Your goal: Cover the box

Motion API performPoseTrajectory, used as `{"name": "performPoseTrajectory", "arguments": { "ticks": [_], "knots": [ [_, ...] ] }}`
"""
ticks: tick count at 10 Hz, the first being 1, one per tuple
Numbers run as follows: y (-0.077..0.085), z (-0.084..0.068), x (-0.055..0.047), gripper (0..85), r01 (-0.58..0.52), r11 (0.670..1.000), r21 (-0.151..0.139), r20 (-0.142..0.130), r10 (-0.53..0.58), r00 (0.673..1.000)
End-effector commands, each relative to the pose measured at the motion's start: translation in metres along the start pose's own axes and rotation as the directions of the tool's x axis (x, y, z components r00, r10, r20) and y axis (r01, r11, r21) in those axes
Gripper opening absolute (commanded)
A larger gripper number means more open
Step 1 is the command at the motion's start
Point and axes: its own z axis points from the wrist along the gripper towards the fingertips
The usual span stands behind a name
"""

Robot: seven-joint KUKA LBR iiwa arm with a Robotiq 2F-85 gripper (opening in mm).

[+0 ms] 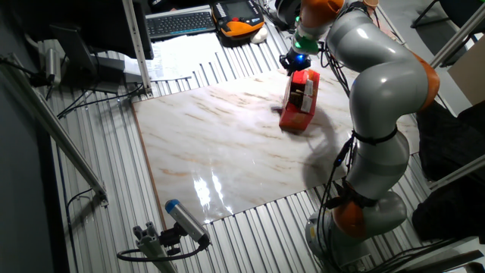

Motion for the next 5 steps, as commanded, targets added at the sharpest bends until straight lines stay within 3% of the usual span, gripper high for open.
{"name": "performPoseTrajectory", "arguments": {
  "ticks": [1, 2, 4, 5],
  "knots": [
    [0.001, 0.003, -0.001, 0.0, -0.001, 1.000, 0.002, 0.007, 0.001, 1.000],
    [0.002, 0.006, 0.000, 0.0, -0.002, 1.000, 0.009, 0.015, 0.002, 1.000],
    [0.001, 0.012, 0.003, 0.0, 0.017, 0.998, 0.056, 0.036, -0.019, 0.999],
    [-0.002, 0.016, 0.005, 0.0, 0.026, 0.998, 0.059, 0.038, -0.029, 0.999]
  ]
}}
